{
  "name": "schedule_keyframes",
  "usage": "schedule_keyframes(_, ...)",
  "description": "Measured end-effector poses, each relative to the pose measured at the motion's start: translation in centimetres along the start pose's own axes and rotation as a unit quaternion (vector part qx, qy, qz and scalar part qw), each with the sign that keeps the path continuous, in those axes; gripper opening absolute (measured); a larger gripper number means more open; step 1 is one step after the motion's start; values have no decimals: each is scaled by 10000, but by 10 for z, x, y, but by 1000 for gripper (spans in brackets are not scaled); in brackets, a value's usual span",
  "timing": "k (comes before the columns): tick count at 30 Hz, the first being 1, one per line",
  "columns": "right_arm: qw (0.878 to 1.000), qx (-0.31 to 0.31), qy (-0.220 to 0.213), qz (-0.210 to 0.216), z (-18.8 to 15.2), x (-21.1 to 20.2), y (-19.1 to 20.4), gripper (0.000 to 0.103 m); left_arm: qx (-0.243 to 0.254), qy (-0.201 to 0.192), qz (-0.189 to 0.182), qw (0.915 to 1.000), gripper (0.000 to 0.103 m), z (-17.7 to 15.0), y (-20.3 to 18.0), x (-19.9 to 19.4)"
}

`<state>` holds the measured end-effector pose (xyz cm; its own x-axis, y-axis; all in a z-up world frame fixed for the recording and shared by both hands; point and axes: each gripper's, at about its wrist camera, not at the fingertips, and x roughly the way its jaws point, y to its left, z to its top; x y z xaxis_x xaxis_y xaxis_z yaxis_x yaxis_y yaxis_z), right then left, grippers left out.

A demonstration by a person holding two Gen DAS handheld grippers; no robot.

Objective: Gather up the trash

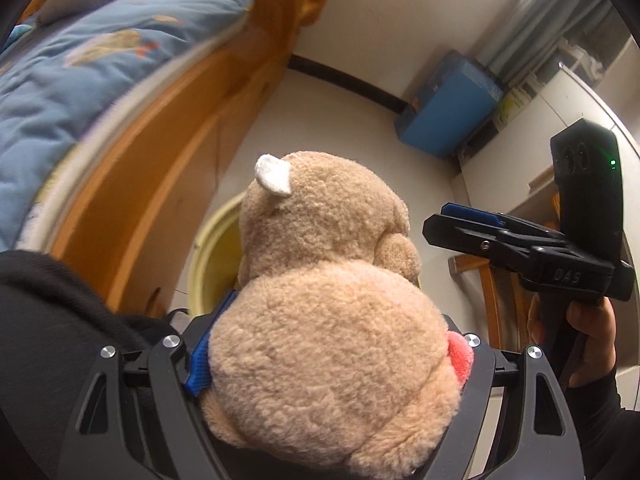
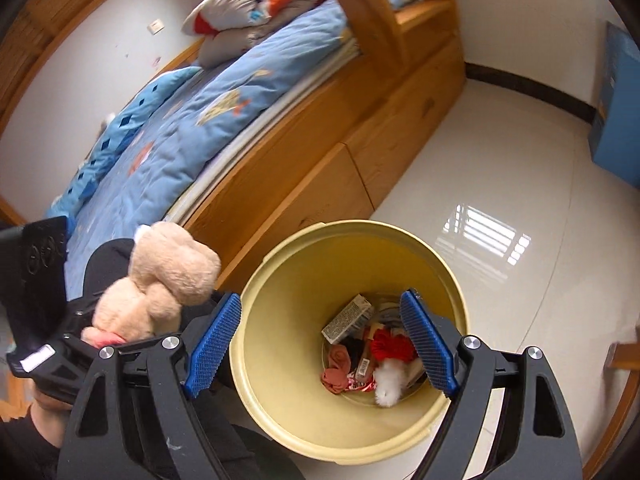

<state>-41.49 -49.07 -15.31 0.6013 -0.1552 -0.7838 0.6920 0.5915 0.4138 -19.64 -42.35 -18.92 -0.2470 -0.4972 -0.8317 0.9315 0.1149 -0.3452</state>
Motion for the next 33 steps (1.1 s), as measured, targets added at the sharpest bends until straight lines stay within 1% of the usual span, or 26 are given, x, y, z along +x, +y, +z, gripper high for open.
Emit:
schedule_keyframes(3,10000,49,50,-23,-6,-2,-8,80,83,205,-94,9997,82,2,-9,17)
schedule_keyframes(5,9999,60,110,-31,-9,0,-13,80,230,384,-104,9989,86,2,-14,29)
schedule_keyframes(6,9999,48,134,-69,-10,1,-14,80,302,493,-24,9983,87,2,-16,37)
schedule_keyframes(9,9988,-138,222,-410,-15,6,-16,80,272,715,262,9967,89,-1,-13,51)
schedule_keyframes(11,9987,-150,242,-416,-18,7,-18,79,319,821,328,9956,89,-3,-14,55)
schedule_keyframes(14,9989,-137,271,-344,-21,8,-20,78,416,645,390,9963,94,-3,-16,48)
schedule_keyframes(20,9989,-183,396,-166,-20,17,-10,78,306,480,436,9974,94,-4,-10,39)
schedule_keyframes(22,9988,-240,414,-134,-21,17,-4,77,291,331,447,9980,94,0,-9,32)
schedule_keyframes(24,9986,-307,414,-91,-19,16,3,77,294,188,476,9983,94,-2,-7,21)
schedule_keyframes(29,9977,-552,380,-96,-12,13,22,77,287,-203,716,9968,94,1,-1,-13)
schedule_keyframes(31,9973,-659,312,-89,-8,10,33,77,241,-383,834,9955,94,0,5,-29)
schedule_keyframes(33,9965,-784,275,-46,-3,8,45,77,149,-571,1029,9929,94,-3,14,-50)
